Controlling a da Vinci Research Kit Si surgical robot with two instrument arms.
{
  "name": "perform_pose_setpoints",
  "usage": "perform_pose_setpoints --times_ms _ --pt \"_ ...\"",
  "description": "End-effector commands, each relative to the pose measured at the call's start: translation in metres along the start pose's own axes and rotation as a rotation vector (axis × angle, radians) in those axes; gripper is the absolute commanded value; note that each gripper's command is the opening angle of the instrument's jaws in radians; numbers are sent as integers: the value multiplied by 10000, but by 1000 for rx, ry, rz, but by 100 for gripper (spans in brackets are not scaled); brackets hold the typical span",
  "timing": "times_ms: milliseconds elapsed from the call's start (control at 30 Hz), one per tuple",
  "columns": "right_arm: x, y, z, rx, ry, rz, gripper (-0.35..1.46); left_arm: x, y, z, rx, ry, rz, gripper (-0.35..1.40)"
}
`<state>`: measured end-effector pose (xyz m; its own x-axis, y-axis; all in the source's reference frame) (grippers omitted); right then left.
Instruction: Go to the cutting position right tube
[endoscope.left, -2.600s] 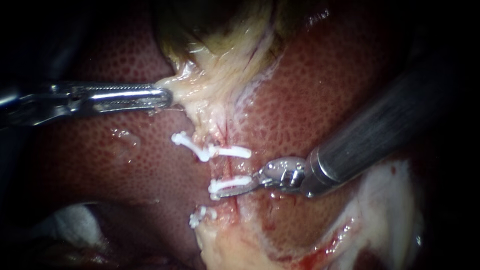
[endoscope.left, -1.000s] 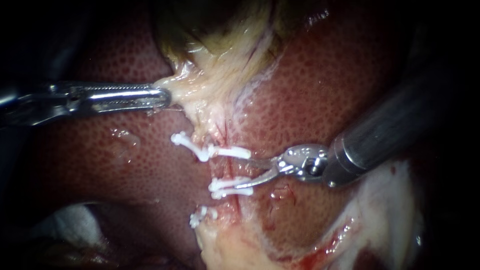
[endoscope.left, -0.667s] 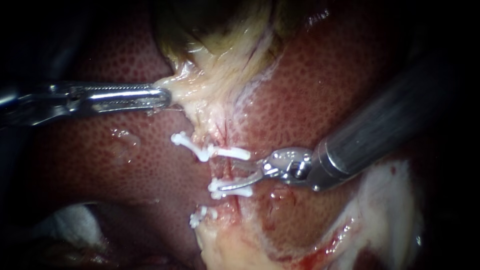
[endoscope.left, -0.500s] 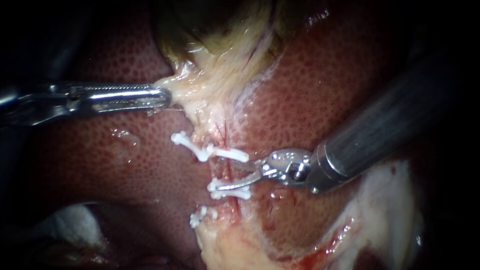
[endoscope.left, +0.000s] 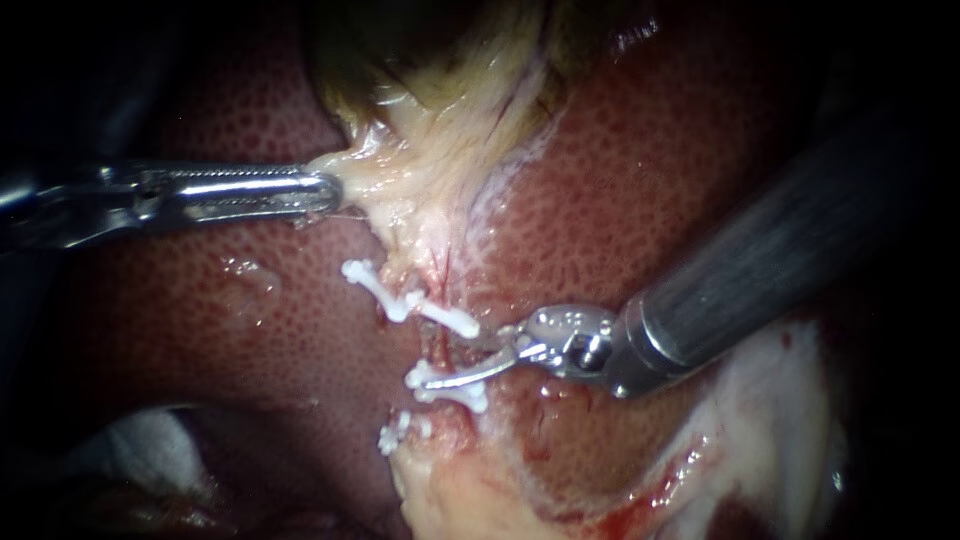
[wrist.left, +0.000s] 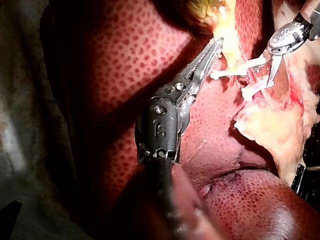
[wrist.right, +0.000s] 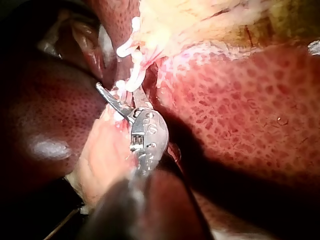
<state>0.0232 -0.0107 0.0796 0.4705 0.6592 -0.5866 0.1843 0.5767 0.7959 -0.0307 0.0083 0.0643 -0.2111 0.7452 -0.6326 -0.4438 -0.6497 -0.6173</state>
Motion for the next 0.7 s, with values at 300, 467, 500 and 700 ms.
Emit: perform_pose_setpoints --times_ms 300,467,500,700 --pt "3 4 18 48 8 8 121 0 1 2 2 -3 0 -35" --pt "7 8 24 52 32 12 115 0 1 2 2 -3 0 -35" --pt "7 9 25 52 35 12 115 0 1 3 2 -2 0 -35" --pt "9 14 29 51 54 17 111 0 1 3 3 -5 0 -35"
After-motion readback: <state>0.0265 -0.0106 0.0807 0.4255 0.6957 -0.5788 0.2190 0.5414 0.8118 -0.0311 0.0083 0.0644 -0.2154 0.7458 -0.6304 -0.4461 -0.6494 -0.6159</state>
